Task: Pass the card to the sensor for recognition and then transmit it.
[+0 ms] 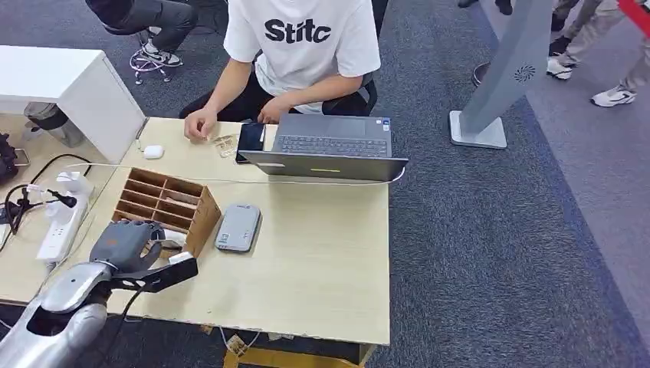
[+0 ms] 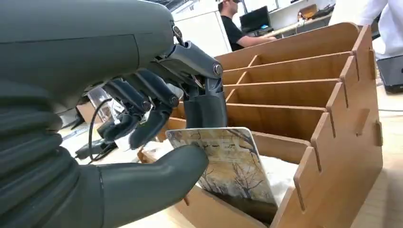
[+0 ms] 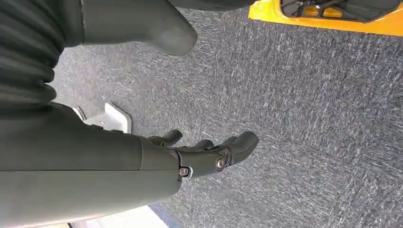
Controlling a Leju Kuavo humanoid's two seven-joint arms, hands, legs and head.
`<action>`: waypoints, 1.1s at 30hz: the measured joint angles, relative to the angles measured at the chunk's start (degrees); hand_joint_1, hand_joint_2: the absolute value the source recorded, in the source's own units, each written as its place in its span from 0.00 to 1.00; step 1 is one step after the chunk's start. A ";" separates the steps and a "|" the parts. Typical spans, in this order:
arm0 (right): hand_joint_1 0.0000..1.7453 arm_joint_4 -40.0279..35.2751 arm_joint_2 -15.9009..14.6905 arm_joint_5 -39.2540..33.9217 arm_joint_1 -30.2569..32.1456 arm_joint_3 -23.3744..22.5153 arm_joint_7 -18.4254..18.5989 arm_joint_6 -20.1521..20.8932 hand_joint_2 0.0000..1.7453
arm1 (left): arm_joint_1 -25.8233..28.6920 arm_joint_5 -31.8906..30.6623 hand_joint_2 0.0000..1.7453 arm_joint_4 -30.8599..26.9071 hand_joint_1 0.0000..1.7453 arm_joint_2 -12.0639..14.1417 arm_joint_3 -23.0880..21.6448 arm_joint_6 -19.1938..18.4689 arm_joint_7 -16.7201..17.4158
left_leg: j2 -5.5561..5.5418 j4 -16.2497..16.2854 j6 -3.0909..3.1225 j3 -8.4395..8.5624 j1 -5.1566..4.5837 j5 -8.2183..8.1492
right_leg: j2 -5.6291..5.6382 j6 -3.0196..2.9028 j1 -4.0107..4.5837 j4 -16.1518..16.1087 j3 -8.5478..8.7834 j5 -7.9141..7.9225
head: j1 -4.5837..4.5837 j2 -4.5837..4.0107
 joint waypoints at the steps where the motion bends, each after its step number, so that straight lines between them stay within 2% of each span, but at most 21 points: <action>1: 0.00 0.00 0.00 0.02 -0.01 0.00 -0.02 0.00 1.00 | -0.08 -0.35 1.00 0.22 1.00 -0.17 0.00 0.57 0.26 | 0.00 0.00 0.00 0.00 0.00 0.00 | 0.00 0.00 0.00 0.00 0.00 0.00 | 0.00 0.00; 7: 0.00 0.00 0.00 0.52 -0.03 -0.02 -0.22 0.15 1.00 | -0.51 -2.62 1.00 1.73 1.00 -1.61 0.00 3.86 0.50 | 0.00 0.00 0.00 0.01 0.00 0.01 | -0.01 -0.01 0.00 0.00 0.01 0.01 | 0.00 -0.02; 15: 0.00 0.00 0.00 1.33 -0.07 -0.37 -0.68 0.15 1.00 | -1.65 -5.59 1.00 2.77 1.00 -4.78 0.02 9.28 0.44 | -0.01 0.01 0.00 0.00 0.00 0.01 | -0.02 -0.01 0.00 0.00 0.01 0.01 | 0.00 0.00; 21: 0.00 0.00 0.00 1.66 -0.07 -0.48 -0.76 -0.17 1.00 | -3.45 -5.29 1.00 2.25 1.00 -6.80 0.94 13.39 -0.29 | -0.01 0.02 0.00 0.00 0.00 0.01 | -0.02 -0.01 0.00 0.00 0.00 0.01 | 0.00 0.00; 26: 0.00 0.00 0.00 2.08 -0.07 -0.96 -0.77 -0.26 1.00 | -5.92 -3.93 1.00 -0.42 1.00 -7.61 2.43 13.73 -1.31 | -0.01 0.02 -0.01 0.00 0.01 0.01 | -0.02 -0.02 0.00 0.00 0.01 0.02 | 0.00 0.00; 33: 0.00 0.00 0.02 2.64 -0.08 -1.38 -0.68 -0.24 1.00 | -10.55 -1.46 1.00 -3.43 1.00 -7.61 4.26 12.26 -1.58 | -0.01 0.02 -0.01 0.00 0.01 0.02 | -0.03 -0.02 0.00 0.01 0.01 0.03 | 0.00 0.00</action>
